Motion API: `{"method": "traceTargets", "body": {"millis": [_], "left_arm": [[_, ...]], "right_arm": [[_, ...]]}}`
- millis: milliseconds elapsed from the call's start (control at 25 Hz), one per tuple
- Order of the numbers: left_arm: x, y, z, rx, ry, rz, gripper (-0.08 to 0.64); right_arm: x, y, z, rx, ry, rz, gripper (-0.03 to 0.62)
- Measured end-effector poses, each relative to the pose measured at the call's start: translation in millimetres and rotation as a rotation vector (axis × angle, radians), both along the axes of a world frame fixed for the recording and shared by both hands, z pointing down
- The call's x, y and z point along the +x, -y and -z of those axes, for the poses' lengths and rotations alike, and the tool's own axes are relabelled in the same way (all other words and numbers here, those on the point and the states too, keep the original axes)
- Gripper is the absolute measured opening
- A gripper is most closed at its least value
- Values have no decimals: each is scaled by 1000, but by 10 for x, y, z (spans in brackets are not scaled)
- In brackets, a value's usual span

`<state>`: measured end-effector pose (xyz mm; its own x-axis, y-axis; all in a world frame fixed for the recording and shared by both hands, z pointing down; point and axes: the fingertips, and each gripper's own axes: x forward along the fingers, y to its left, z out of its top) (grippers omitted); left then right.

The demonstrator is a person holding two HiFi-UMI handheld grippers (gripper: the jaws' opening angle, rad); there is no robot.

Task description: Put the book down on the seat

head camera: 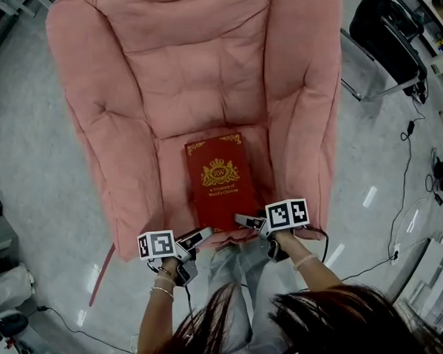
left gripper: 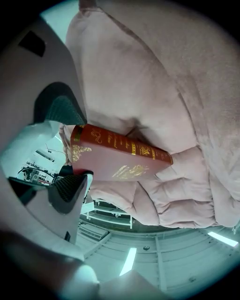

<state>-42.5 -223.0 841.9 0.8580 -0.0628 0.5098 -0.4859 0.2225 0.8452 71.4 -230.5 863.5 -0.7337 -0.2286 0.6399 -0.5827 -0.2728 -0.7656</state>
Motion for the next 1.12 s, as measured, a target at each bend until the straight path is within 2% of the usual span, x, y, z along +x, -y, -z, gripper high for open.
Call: {"method": "traceTargets", "body": {"millis": [240, 640, 920, 1120], "left_arm": [[-81, -38, 62, -6, -20, -40, 319], [-267, -219, 130, -18, -58, -69, 319], [-359, -382, 165, 10, -38, -124, 319], [-381, -435, 168, 46, -10, -136, 319]], "right_arm": [[54, -92, -90, -17, -73, -4, 356], [68, -229, -71, -31, -115, -100, 356], [109, -371, -1, -38, -148, -153, 354], [112, -507, 133, -20, -162, -149, 354]]}}
